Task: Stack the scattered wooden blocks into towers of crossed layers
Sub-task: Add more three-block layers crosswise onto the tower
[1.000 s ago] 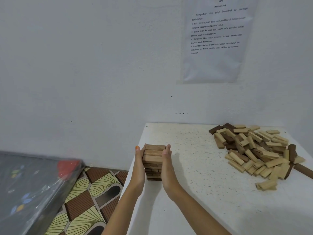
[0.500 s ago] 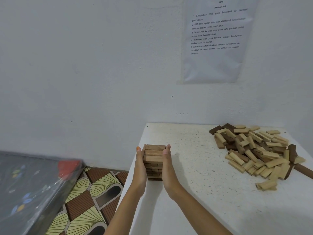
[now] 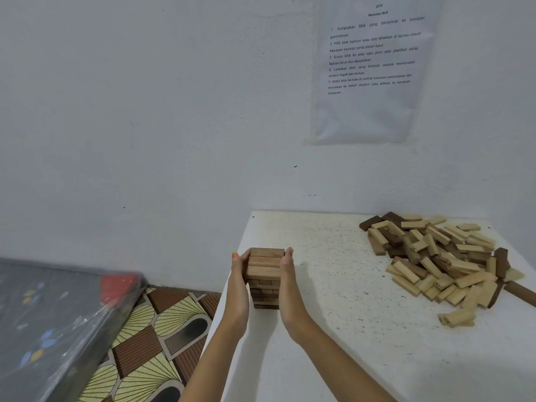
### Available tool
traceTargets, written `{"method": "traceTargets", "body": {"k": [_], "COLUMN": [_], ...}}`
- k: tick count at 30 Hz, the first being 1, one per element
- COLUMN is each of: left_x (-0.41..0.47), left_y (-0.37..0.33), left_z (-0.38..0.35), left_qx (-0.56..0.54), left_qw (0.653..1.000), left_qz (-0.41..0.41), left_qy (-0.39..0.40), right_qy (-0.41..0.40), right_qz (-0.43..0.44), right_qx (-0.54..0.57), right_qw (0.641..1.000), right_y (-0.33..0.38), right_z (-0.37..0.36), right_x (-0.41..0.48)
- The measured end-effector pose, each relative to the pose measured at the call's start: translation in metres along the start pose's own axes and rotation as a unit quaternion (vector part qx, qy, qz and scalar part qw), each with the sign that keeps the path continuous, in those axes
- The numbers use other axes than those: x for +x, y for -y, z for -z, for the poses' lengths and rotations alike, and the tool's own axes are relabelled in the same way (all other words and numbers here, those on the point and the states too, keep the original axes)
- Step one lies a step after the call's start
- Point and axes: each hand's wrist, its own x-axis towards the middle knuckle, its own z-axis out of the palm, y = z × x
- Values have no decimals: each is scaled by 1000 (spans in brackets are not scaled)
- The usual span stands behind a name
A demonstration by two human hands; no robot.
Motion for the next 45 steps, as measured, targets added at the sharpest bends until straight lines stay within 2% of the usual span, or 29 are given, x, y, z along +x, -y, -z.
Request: {"method": "traceTargets", "body": {"k": [19,24,31,38,45], "left_x": [-3,-4,-11,-35,-53], "left_y": [-1,-10,-38,-64,-55], "left_z": [-6,-1,-4,-50,-126], "left_qx": [-9,-18,-16,24,18], "left_qw": [1000,1000,993,977,972], "left_qz": [10,-23,-108,-210,-204], "left_qy": [-2,-11,-35,24,114], "right_qy": [14,12,-21,-60,-142], "right_qz": [-5,-21,49,114,153], "right_qx": [-1,2,23,52,74], "right_qw": [1000,1000,998,990,975], "right_y": [11,34,67,92,110], "right_z": [2,11,40,81,146], "right_x": [-10,-23,-41,-58,-78]}}
